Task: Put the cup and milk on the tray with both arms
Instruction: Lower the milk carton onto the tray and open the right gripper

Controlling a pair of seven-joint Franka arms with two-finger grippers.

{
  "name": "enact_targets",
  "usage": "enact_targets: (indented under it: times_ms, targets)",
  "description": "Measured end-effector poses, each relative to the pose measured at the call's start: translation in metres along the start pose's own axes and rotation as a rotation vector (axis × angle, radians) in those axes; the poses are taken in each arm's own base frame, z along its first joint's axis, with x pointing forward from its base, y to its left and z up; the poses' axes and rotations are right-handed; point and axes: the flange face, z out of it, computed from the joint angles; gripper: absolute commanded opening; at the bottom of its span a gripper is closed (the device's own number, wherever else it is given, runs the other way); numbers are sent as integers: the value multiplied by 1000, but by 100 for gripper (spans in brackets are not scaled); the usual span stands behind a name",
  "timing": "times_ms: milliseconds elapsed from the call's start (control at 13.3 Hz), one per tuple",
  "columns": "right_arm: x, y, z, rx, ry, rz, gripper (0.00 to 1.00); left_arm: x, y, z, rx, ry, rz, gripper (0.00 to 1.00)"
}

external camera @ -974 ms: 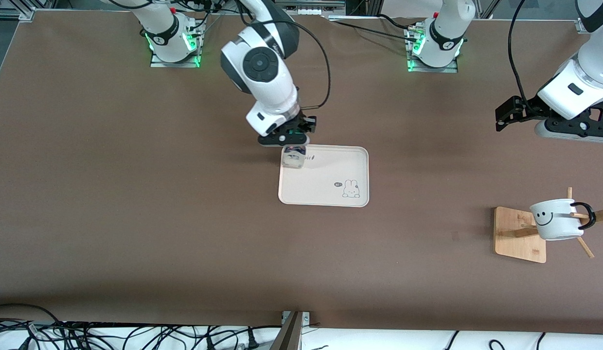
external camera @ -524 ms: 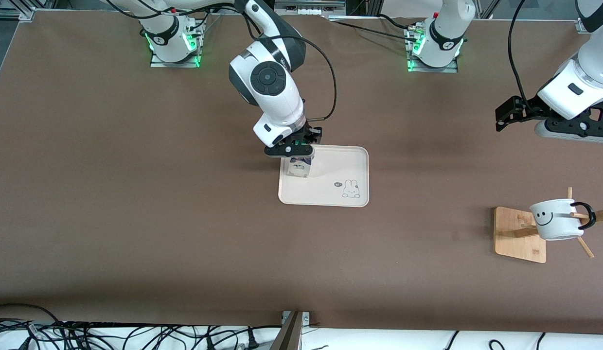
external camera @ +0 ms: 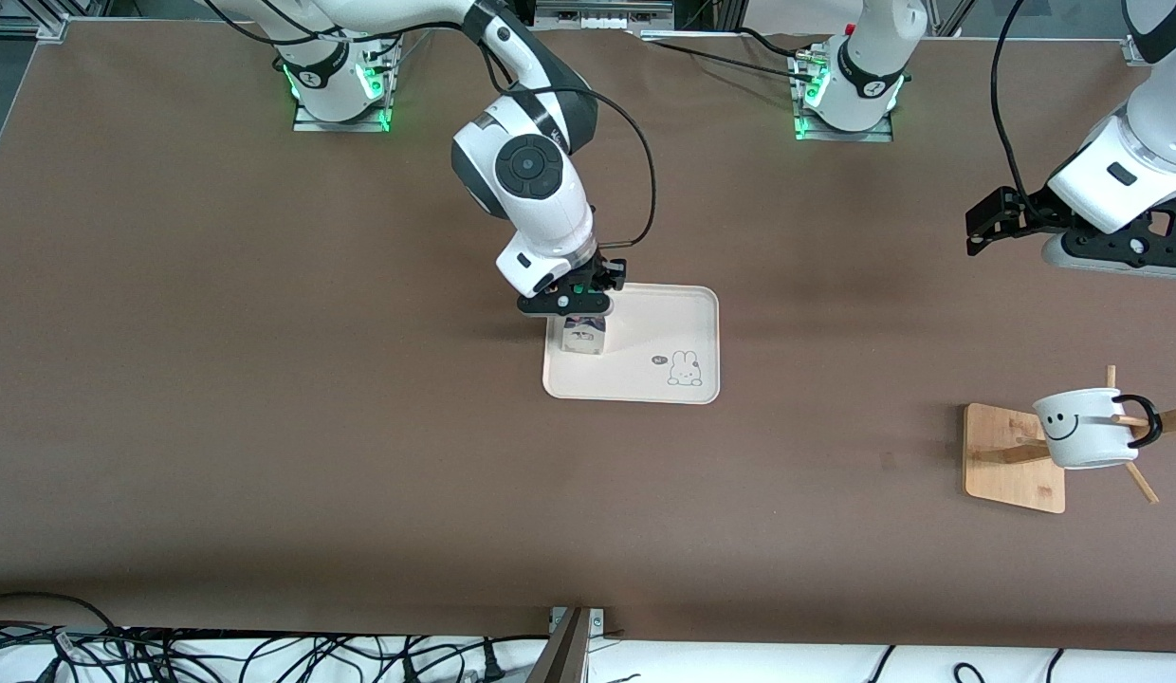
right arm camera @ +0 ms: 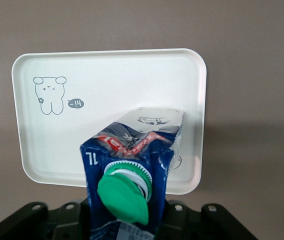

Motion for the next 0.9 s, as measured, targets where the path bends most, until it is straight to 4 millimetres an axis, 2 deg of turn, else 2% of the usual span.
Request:
enact_targets:
  times_ms: [75,375,524,674,899]
  targets:
    - [0,0,0,-4,3,-3,100,0,0,0,0,0,0,100]
    - [4,3,0,-8,12,-1,100,0,0,0,0,0,0,100]
    - [11,3,-11,-17,52,-19,100,0,0,0,0,0,0,100]
    - [24,9,-39,-16,109,-19,100,0,0,0,0,0,0,100]
    - [50,44,-105,-32,171,0,100,-1,1,2,-9,-15,-12,100]
